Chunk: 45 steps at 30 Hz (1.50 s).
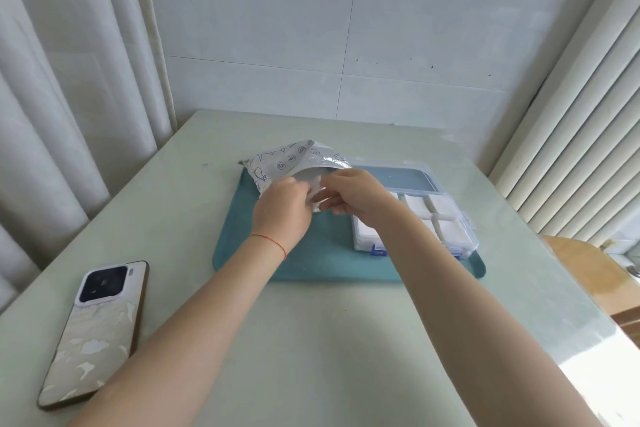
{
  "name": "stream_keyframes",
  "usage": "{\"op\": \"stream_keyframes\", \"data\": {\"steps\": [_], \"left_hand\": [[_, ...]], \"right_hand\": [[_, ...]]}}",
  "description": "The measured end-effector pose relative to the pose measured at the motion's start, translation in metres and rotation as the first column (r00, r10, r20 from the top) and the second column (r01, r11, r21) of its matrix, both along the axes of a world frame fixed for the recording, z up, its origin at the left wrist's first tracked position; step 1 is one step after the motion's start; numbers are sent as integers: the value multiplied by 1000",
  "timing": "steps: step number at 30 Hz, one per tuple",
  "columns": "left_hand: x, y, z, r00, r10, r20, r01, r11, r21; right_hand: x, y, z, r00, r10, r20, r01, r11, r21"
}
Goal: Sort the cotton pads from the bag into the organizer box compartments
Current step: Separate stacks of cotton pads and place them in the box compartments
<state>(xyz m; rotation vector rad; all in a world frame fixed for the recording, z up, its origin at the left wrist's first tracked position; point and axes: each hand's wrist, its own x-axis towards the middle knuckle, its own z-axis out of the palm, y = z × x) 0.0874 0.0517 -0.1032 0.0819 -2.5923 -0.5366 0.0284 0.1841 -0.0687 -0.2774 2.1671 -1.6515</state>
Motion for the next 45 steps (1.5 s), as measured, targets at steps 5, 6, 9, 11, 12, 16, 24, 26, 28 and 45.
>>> {"op": "stream_keyframes", "data": {"steps": [5,6,9,11,12,16,24,26,28,45], "left_hand": [[1,-8,-1,994,98,-53,-76,942,328],[2,-8,1,992,116,-38,-89,902,422],[4,-4,8,997,77,33,-73,607,791],[5,0,13,999,2,42,-40,360,932],[5,2,15,999,-30,41,-31,287,957],[3,10,23,987,-160,33,7,244,970],[-10,26,37,943,-330,36,-3,98,995],[-11,28,35,935,-354,26,-3,65,998],[-13,28,33,925,-379,17,-1,44,999],[-10,33,31,877,-476,-67,-28,-189,982]], "right_hand": [[1,13,5,990,-141,-13,138,982,-127],[2,15,5,990,-142,-15,138,981,-138],[8,18,4,994,-105,-12,102,985,-142],[12,20,3,998,-59,-18,57,991,-125],[13,21,2,999,-41,-18,39,991,-125],[13,27,2,997,-40,-66,28,984,-175],[7,55,13,954,-103,-282,101,995,-20],[7,57,14,939,-99,-329,103,995,-5],[8,56,15,925,-96,-369,110,994,18],[14,46,6,944,-147,-295,159,987,17]]}}
